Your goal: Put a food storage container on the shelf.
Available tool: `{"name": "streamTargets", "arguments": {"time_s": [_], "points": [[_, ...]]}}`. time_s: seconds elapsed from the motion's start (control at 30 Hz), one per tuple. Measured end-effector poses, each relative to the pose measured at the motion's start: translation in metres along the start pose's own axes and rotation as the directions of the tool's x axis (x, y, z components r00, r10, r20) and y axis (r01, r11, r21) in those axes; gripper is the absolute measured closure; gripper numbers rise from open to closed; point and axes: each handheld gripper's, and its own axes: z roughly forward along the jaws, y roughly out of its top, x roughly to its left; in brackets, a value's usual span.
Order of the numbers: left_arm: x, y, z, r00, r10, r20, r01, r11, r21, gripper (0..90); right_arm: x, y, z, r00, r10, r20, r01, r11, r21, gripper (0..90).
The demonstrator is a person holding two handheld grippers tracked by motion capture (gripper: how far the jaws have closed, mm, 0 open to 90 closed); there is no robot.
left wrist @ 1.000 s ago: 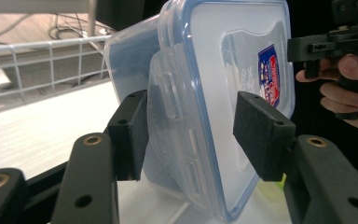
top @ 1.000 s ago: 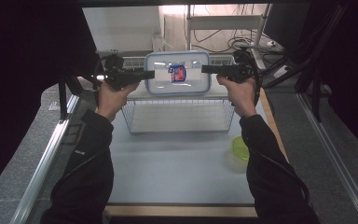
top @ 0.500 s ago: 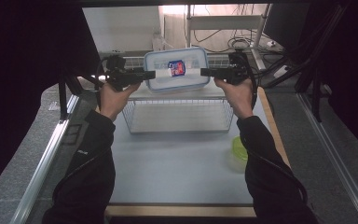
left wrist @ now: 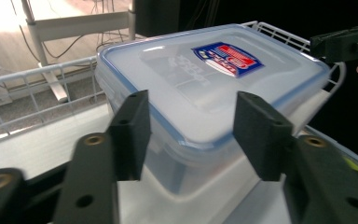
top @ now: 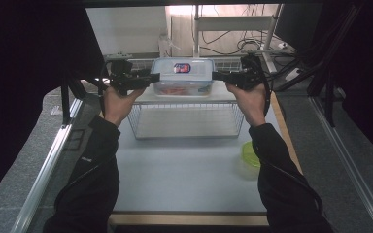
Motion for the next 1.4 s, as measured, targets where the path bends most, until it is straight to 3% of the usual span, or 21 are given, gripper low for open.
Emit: {"name": "streamTargets", "arguments": {"time_s": [0.1,0.2,0.3,0.4,0.47,0.53,0.67,0.77,1.03,1.27,1.4], "points": [[-0.003,-0.010,-0.008,0.9997,0.006,0.025,-0.006,1.0000,0.001,58.8,0.005,-0.010,-0.008,0.9998,-0.017,-0.010,0.017,1.000,-0.016,73.0],[-0.006,-0.020,-0.012,0.9994,0.013,0.032,-0.013,0.9997,0.019,66.6,0.012,-0.022,-0.009,0.9981,-0.062,0.003,0.062,0.998,0.022,81.0],[-0.004,-0.026,-0.004,0.9975,-0.003,0.071,-0.002,0.9978,0.067,73.1,0.014,-0.031,-0.002,0.9952,-0.097,0.004,0.097,0.993,0.061,86.1],[-0.004,-0.027,0.006,0.9971,-0.007,0.076,-0.001,0.9955,0.095,77.9,0.014,-0.033,0.006,0.9951,-0.097,-0.016,0.098,0.993,0.067,87.5],[-0.006,-0.025,0.011,0.9987,0.007,0.050,-0.012,0.9947,0.102,80.2,0.015,-0.032,0.011,0.9955,-0.095,-0.011,0.095,0.993,0.076,87.4],[-0.005,-0.024,0.016,0.9986,-0.004,0.053,-0.001,0.9946,0.104,81.2,0.014,-0.031,0.014,0.9958,-0.092,-0.004,0.092,0.993,0.074,87.6],[-0.004,-0.022,0.022,0.9991,-0.001,0.042,-0.004,0.9927,0.121,81.0,0.010,-0.029,0.017,0.9949,-0.089,0.048,0.087,0.995,0.047,87.6],[-0.003,-0.022,0.025,0.9979,-0.006,0.064,-0.002,0.9926,0.122,81.8,0.008,-0.028,0.018,0.9955,-0.078,0.054,0.076,0.996,0.039,87.5],[-0.007,-0.023,0.027,0.9978,0.011,0.066,-0.019,0.9923,0.123,78.5,-0.001,-0.029,0.017,0.9958,-0.041,0.081,0.040,0.999,0.018,86.2],[-0.011,-0.033,0.016,0.9955,0.032,0.089,-0.039,0.9968,0.070,67.1,0.009,-0.035,0.016,0.9931,-0.103,0.056,0.102,0.995,0.024,79.6],[-0.019,-0.041,0.006,0.9933,0.052,0.103,-0.057,0.9974,0.044,55.6,0.018,-0.039,0.013,0.9860,-0.159,0.052,0.157,0.987,0.030,67.2]]}}
